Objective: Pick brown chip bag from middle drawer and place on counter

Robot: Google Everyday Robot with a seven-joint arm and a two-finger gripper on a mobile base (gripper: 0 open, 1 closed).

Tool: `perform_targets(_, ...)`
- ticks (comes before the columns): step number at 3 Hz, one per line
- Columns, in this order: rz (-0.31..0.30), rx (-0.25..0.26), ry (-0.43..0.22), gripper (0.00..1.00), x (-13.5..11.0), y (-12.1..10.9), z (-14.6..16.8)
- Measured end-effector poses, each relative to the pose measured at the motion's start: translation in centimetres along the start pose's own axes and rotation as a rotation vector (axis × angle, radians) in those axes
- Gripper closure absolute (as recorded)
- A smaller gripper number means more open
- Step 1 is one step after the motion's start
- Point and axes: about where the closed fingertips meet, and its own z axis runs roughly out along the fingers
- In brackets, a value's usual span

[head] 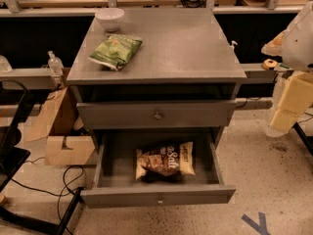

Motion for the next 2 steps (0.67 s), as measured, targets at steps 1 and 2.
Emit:
perform_targets(1, 0.0, 0.0, 0.0, 0.0, 0.0, 0.0, 0.0)
perform_targets(2, 0.002, 0.022, -0.056, 0.0, -0.2, -0.7, 1.6)
